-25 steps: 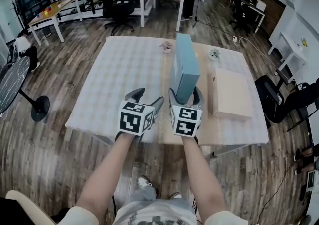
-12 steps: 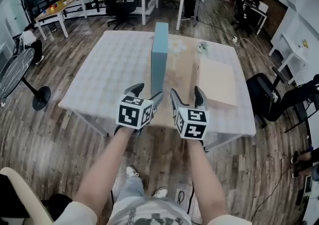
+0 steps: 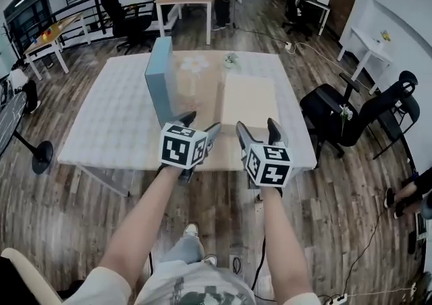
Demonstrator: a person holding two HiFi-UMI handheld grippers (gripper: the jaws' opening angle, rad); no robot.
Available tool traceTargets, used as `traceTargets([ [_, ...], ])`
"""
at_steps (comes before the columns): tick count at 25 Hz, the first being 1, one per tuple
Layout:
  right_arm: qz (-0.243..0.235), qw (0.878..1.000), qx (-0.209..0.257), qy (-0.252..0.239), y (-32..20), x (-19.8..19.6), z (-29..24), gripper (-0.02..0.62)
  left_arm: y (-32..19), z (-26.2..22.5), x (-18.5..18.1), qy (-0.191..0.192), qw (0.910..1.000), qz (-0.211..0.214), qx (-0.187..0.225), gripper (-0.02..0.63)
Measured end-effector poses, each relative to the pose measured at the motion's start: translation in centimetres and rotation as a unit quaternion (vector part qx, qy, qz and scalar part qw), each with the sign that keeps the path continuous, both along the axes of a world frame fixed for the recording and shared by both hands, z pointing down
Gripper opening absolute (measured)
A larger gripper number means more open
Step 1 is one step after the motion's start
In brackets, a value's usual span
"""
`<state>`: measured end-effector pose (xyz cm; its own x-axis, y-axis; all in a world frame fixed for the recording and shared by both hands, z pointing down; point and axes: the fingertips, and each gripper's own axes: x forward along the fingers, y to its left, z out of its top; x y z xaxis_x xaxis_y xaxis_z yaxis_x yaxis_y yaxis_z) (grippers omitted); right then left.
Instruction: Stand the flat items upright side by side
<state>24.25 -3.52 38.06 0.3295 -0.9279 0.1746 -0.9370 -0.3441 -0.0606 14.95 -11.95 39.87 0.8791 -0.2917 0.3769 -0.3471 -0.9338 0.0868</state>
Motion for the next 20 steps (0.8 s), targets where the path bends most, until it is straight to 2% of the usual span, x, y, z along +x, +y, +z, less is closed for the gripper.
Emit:
traceTargets([
  [5, -0.005, 0.999, -0.023, -0.023, 1.5, 5.3, 1.1, 0.363, 0.2, 0.8, 5.7, -0.011, 0.9996, 0.025, -0.009, 0.339],
  [9, -0.018, 0.998, -0.041, -0.039, 0.6, 9.1, 2.5, 0.364, -1.8, 2.4, 9.4, -0.027, 0.9989, 0.031, -0.022, 0.339],
  [15, -0.023, 0.995, -0.065, -0.07, -4.0, 16.8, 5.4, 0.364, -7.5, 5.6, 16.6, -0.049, 0.997, 0.032, -0.05, 0.339],
  [20, -0.034, 0.988, -0.108, -0.106, -9.0, 22.7, 9.5, 0.367, -13.3, 9.2, 21.4, -0.074, 0.9928, 0.019, -0.093, 0.339],
])
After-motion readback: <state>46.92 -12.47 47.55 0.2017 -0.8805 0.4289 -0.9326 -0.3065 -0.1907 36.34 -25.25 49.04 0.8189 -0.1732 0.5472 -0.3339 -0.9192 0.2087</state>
